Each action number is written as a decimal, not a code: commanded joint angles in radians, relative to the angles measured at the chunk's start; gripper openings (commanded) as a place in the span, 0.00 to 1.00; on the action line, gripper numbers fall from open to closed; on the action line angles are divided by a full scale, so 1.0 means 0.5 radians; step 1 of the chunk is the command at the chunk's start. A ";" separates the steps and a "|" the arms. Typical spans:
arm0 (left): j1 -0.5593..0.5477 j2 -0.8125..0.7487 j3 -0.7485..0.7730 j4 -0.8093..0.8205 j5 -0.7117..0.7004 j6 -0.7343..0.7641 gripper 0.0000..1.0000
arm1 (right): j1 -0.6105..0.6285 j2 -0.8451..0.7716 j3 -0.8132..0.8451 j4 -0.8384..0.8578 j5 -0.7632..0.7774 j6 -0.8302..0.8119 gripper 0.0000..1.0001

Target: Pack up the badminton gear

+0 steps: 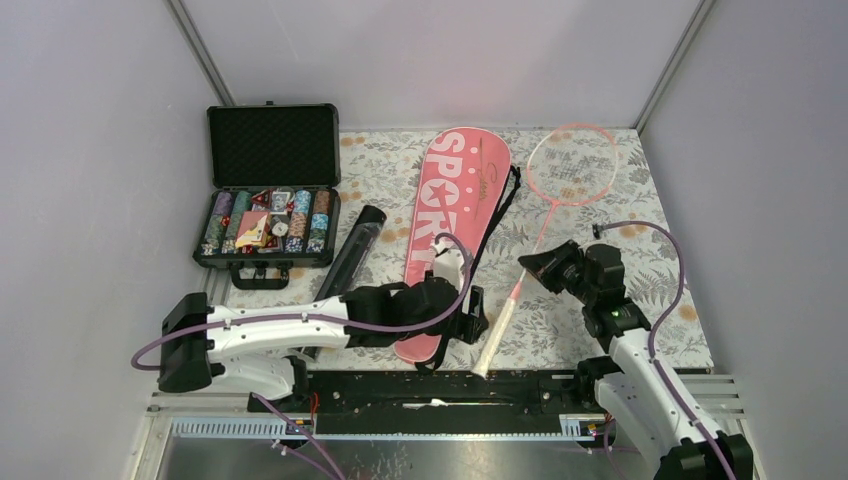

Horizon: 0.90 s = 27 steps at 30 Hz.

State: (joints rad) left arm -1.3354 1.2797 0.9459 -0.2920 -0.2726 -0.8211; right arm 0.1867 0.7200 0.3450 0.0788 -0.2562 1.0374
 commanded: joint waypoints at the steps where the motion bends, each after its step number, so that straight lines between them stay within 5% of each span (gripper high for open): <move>1: 0.104 0.119 0.217 -0.285 -0.183 0.311 0.71 | -0.005 -0.085 0.210 -0.596 -0.177 -0.328 0.00; 10: 0.276 0.477 0.367 -0.370 -0.297 0.578 0.69 | -0.005 -0.436 0.177 -1.151 -0.206 -0.430 0.00; 23: 0.313 1.053 0.593 -0.348 -0.359 0.686 0.67 | -0.005 -0.616 0.035 -1.185 -0.305 -0.322 0.00; 27: 0.316 1.106 0.589 -0.342 -0.384 0.700 0.56 | -0.004 -0.612 -0.016 -1.114 -0.348 -0.290 0.00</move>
State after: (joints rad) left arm -1.1809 1.8202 1.2007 -0.4782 -0.4164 -0.4919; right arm 0.1867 0.4191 0.3508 -0.5476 -0.3786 0.8734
